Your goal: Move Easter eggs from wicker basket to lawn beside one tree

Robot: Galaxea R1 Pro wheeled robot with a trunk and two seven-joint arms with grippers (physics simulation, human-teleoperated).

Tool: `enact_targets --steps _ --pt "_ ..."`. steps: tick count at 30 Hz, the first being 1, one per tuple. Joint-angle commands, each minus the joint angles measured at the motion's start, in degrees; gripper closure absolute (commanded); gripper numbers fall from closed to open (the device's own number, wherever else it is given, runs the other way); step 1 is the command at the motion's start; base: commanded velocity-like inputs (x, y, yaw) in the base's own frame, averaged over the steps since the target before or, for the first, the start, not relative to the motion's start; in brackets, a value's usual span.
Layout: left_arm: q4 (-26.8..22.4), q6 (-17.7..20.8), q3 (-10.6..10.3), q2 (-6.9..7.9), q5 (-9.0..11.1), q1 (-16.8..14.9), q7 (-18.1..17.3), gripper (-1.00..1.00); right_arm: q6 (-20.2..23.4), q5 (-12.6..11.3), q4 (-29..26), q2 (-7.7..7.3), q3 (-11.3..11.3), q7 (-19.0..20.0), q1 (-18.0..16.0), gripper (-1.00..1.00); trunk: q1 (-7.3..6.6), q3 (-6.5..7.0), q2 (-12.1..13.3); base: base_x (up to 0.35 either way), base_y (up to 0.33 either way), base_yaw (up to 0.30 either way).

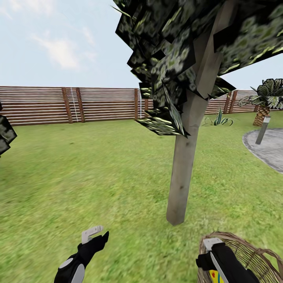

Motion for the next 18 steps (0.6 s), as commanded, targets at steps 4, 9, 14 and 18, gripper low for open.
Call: enact_targets --steps 4,9,14,18 --pt "-0.08 0.31 0.04 -0.03 0.60 -0.02 0.31 -1.00 0.27 0.31 -0.06 -0.06 0.12 0.36 -0.02 -1.00 -0.89 0.66 1.59 0.000 0.000 0.000" --pt "-0.07 0.31 0.04 -0.03 0.60 -0.02 0.32 -1.00 0.27 0.31 -0.06 -0.06 0.12 0.36 -0.03 -1.00 -1.99 1.56 3.59 0.000 0.000 0.000" --pt "-0.12 0.20 0.04 0.01 0.60 -0.02 0.23 -1.00 0.27 0.31 -0.06 -0.06 0.12 0.34 -0.03 -1.00 -2.87 2.28 5.20 0.000 0.000 0.000" --pt "-0.12 -0.04 0.04 0.05 0.65 -0.02 0.17 -1.00 0.27 0.31 -0.06 -0.06 0.07 0.34 -0.02 -1.00 -2.87 2.28 5.20 0.000 0.000 0.000"
